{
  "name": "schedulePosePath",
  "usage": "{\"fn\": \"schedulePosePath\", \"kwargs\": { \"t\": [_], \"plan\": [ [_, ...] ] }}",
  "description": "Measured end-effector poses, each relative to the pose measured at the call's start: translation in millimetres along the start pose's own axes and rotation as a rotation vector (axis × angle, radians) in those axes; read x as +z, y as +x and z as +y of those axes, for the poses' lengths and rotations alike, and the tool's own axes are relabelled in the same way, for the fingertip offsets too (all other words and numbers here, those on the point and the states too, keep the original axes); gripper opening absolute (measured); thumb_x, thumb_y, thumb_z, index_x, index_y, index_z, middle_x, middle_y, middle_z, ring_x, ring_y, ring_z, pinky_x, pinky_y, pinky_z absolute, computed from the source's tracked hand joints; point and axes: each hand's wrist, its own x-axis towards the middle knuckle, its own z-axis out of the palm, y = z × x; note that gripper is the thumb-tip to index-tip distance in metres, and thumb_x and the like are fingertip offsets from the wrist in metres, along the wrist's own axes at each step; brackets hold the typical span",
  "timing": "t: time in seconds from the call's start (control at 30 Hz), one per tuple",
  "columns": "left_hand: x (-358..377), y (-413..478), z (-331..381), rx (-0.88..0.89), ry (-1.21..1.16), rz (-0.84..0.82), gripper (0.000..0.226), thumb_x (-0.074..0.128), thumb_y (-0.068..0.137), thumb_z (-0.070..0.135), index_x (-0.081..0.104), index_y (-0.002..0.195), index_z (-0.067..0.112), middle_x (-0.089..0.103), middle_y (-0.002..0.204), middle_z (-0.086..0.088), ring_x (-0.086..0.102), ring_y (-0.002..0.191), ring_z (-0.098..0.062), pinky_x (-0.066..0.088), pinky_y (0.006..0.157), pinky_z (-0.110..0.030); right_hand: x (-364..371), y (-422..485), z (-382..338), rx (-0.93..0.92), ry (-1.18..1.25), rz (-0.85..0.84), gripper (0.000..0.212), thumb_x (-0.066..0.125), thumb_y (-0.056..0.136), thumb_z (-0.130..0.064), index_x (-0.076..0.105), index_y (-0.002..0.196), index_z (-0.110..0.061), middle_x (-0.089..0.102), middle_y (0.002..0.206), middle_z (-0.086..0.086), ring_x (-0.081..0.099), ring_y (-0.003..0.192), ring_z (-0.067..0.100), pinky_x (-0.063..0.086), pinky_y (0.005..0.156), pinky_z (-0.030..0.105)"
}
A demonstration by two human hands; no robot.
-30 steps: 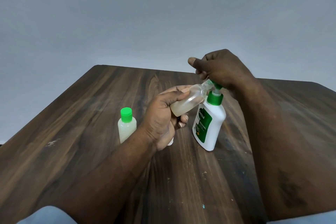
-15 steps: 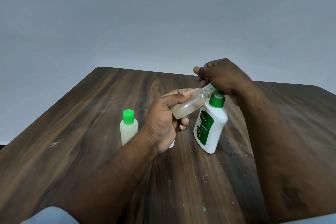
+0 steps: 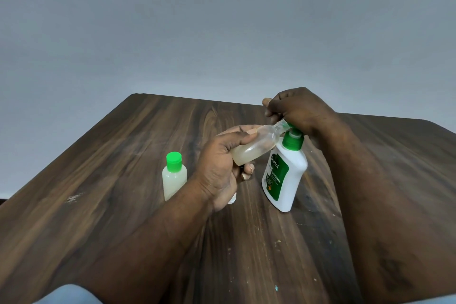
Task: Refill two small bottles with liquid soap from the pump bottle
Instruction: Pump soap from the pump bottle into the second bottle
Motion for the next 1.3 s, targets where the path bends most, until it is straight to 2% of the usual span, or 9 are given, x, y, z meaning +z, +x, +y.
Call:
{"fn": "schedulePosePath", "kwargs": {
  "t": [0.33, 0.47, 0.57, 0.7, 0.83, 0.93, 1.13, 1.23, 1.3],
  "plan": [
    [-0.3, -0.5, -1.0, 0.007, -0.021, -0.019, 0.036, 0.062, 0.089, 0.023, 0.072, 0.120, 0.006, 0.070, 0.105, -0.019, 0.045, 0.048, -0.012, 0.035, 0.044, -0.022, -1.8, -1.1, -2.6, -0.018, 0.029, 0.038, 0.027, 0.072, 0.096, -0.026, 0.073, 0.071, -0.016, 0.071, 0.066, -0.002, 0.059, 0.059, 0.012, 0.050, 0.066, 0.031],
    [-1.0, 0.2, -1.2, 0.008, -0.023, 0.000, 0.035, 0.060, 0.092, 0.021, 0.071, 0.121, 0.006, 0.068, 0.105, -0.019, 0.045, 0.047, -0.012, 0.035, 0.042, -0.021, -0.4, -0.3, -2.3, 0.004, -0.010, 0.011, 0.028, 0.069, 0.095, -0.021, 0.073, 0.067, -0.017, 0.071, 0.065, -0.005, 0.062, 0.066, 0.016, 0.053, 0.073, 0.037],
    [-2.2, 1.7, -1.9, 0.004, -0.026, 0.000, 0.049, 0.065, 0.080, 0.026, 0.070, 0.123, 0.004, 0.068, 0.106, -0.022, 0.045, 0.046, -0.012, 0.035, 0.042, -0.022, 1.1, 0.1, -0.7, 0.011, -0.020, -0.001, 0.031, 0.068, 0.096, -0.021, 0.073, 0.066, -0.017, 0.072, 0.068, -0.003, 0.062, 0.068, 0.017, 0.054, 0.076, 0.038],
    [-2.2, 2.2, -1.7, -0.006, -0.030, -0.007, 0.055, 0.065, 0.077, 0.027, 0.068, 0.126, 0.002, 0.067, 0.112, -0.026, 0.045, 0.046, -0.013, 0.035, 0.041, -0.022, -0.1, 0.8, 0.6, -0.001, 0.004, 0.030, 0.025, 0.070, 0.094, -0.021, 0.074, 0.070, -0.016, 0.070, 0.060, -0.011, 0.060, 0.061, 0.012, 0.050, 0.069, 0.032],
    [-2.1, 1.9, -1.4, -0.014, -0.037, -0.016, 0.049, 0.065, 0.077, 0.027, 0.070, 0.121, 0.005, 0.067, 0.109, -0.024, 0.045, 0.046, -0.013, 0.035, 0.042, -0.022, -1.5, -0.2, -0.6, -0.035, 0.032, 0.064, 0.027, 0.071, 0.096, -0.026, 0.073, 0.072, -0.015, 0.069, 0.062, -0.003, 0.058, 0.053, 0.007, 0.048, 0.060, 0.028],
    [-2.3, 0.9, -0.9, -0.004, -0.027, -0.024, 0.048, 0.065, 0.078, 0.028, 0.071, 0.121, 0.006, 0.067, 0.112, -0.025, 0.045, 0.047, -0.013, 0.035, 0.043, -0.023, -1.1, -0.3, -1.3, -0.028, 0.026, 0.074, 0.027, 0.070, 0.096, -0.023, 0.073, 0.071, -0.016, 0.069, 0.061, -0.005, 0.058, 0.053, 0.006, 0.047, 0.058, 0.026],
    [-3.1, 1.4, -1.7, -0.008, -0.037, -0.005, 0.051, 0.065, 0.077, 0.028, 0.070, 0.122, 0.004, 0.067, 0.114, -0.027, 0.045, 0.046, -0.013, 0.036, 0.043, -0.022, 3.1, 1.6, 2.6, 0.001, -0.008, 0.062, 0.028, 0.068, 0.095, -0.019, 0.073, 0.067, -0.017, 0.069, 0.057, -0.015, 0.061, 0.063, 0.008, 0.052, 0.072, 0.032],
    [-3.2, 1.3, -2.5, -0.002, -0.026, -0.019, 0.046, 0.064, 0.079, 0.027, 0.071, 0.119, 0.005, 0.067, 0.113, -0.027, 0.045, 0.047, -0.013, 0.036, 0.043, -0.022, 2.4, 2.1, 2.9, -0.001, -0.016, 0.071, 0.029, 0.068, 0.095, -0.020, 0.073, 0.066, -0.017, 0.068, 0.056, -0.017, 0.060, 0.063, 0.007, 0.050, 0.070, 0.031],
    [-3.4, 1.2, -2.1, 0.003, -0.026, -0.017, 0.048, 0.064, 0.080, 0.027, 0.071, 0.121, 0.005, 0.066, 0.119, -0.034, 0.046, 0.047, -0.013, 0.037, 0.043, -0.023, 0.7, 1.7, 1.5, -0.008, -0.020, 0.074, 0.028, 0.067, 0.095, -0.019, 0.072, 0.067, -0.017, 0.068, 0.056, -0.015, 0.063, 0.064, 0.007, 0.049, 0.067, 0.030]
  ]
}}
